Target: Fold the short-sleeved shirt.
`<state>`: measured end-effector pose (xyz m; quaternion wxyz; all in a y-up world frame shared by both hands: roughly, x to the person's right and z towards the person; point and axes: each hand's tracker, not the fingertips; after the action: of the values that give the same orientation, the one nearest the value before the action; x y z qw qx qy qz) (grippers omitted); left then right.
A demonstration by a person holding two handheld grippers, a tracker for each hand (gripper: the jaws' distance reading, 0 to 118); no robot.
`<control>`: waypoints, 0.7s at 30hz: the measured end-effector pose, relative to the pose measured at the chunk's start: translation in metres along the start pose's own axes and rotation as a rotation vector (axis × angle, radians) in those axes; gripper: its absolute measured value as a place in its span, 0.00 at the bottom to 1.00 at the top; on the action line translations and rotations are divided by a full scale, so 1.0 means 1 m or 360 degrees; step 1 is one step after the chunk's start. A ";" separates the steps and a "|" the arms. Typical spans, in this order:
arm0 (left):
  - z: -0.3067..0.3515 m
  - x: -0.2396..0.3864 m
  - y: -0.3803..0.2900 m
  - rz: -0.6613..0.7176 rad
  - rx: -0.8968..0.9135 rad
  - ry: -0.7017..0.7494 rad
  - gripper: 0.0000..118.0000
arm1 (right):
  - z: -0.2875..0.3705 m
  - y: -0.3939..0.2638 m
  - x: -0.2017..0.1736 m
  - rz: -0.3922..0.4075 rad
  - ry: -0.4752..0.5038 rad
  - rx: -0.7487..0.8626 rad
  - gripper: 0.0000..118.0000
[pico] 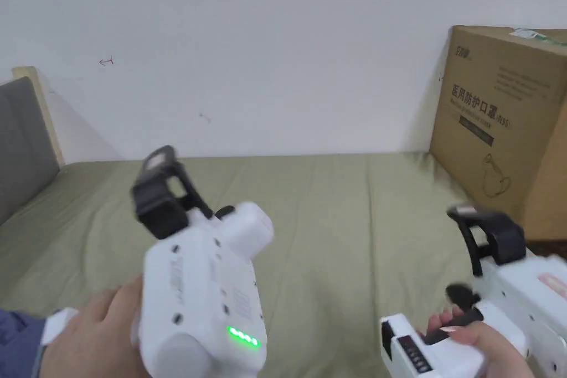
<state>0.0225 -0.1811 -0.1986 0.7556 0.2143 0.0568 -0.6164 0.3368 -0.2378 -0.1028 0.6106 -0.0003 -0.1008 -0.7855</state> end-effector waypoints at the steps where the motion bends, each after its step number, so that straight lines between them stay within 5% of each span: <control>1: 0.003 0.010 -0.001 -0.0224 0.0093 0.0044 1.00 | -0.003 0.006 0.022 -0.0289 -0.0042 -0.0052 1.00; 2: 0.005 0.008 -0.004 -0.0196 0.0137 -0.0006 1.00 | -0.006 0.010 0.040 -0.0442 -0.0126 -0.0105 1.00; 3: 0.006 0.002 -0.003 -0.0059 0.0122 -0.0086 1.00 | -0.007 0.012 0.048 -0.0458 -0.0176 -0.0125 1.00; 5: -0.003 -0.024 -0.004 0.0620 -0.0074 -0.0326 1.00 | -0.005 0.011 0.044 -0.0179 -0.0165 -0.0060 1.00; 7: -0.020 -0.051 -0.019 0.1328 -0.0327 -0.0533 1.00 | -0.003 0.011 0.012 0.0287 -0.0121 0.0043 1.00; 9: -0.032 -0.063 -0.047 0.1956 -0.0475 -0.0680 1.00 | -0.002 -0.005 -0.031 0.0936 -0.0079 0.0117 1.00; 11: -0.034 -0.065 -0.066 0.2279 -0.0468 -0.0619 1.00 | 0.006 -0.033 -0.064 0.1684 -0.0038 0.0273 1.00; 14: -0.022 -0.064 -0.069 0.2274 -0.0332 -0.0400 1.00 | 0.016 -0.088 -0.069 0.2787 0.0088 0.0672 1.00; 15: -0.017 -0.061 -0.065 0.2238 -0.0288 -0.0362 1.00 | 0.016 -0.097 -0.064 0.2972 0.0046 0.0763 1.00; 16: -0.014 -0.062 -0.063 0.2226 -0.0244 -0.0344 1.00 | 0.011 -0.101 -0.061 0.3000 -0.0066 0.0782 1.00; 19: -0.008 -0.064 -0.057 0.2158 -0.0177 -0.0332 1.00 | 0.007 -0.100 -0.058 0.2804 -0.0073 0.0500 1.00; 21: -0.007 -0.064 -0.054 0.2112 -0.0165 -0.0344 1.00 | 0.005 -0.099 -0.056 0.2822 -0.0103 0.0554 1.00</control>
<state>-0.0426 -0.1279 -0.1965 0.9849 0.1044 -0.1333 -0.0360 0.2555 -0.1596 -0.1203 0.9801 -0.0077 -0.1982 -0.0001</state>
